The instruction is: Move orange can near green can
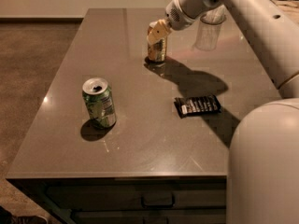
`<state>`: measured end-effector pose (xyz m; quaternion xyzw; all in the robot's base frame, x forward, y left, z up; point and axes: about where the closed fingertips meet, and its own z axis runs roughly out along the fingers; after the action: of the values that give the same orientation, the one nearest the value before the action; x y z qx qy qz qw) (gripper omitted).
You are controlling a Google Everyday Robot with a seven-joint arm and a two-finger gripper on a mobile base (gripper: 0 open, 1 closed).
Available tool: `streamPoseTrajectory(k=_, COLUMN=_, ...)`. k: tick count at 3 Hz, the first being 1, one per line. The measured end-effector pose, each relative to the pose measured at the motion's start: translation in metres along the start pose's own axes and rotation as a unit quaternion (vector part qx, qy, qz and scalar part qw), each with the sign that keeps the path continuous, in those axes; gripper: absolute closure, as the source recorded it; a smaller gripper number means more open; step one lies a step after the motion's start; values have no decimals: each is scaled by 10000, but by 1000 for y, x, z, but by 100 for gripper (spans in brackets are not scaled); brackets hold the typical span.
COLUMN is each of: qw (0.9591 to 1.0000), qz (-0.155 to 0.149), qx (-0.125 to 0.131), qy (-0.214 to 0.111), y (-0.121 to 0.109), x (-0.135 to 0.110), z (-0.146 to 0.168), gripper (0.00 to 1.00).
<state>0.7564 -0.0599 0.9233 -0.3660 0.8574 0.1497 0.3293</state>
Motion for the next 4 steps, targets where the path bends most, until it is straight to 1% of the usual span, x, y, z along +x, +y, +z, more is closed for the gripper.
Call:
streamPoseTrajectory(k=1, qw=9989, qz=-282, qx=-363, qy=-17, y=34, x=9, z=-24, gripper=87)
streamPoseTrajectory(k=2, qw=9941, qz=-631, qx=-883, qy=-80, y=83, x=26, z=-54, gripper=100)
streamPoseTrajectory(k=3, qw=9841, qz=-1052, qx=-1416, qy=-220, y=132, x=40, z=-73, gripper=100)
streamPoseTrajectory(k=4, qw=9690, qz=-1492, qx=-1934, qy=-360, y=175, x=48, z=-79, gripper=100)
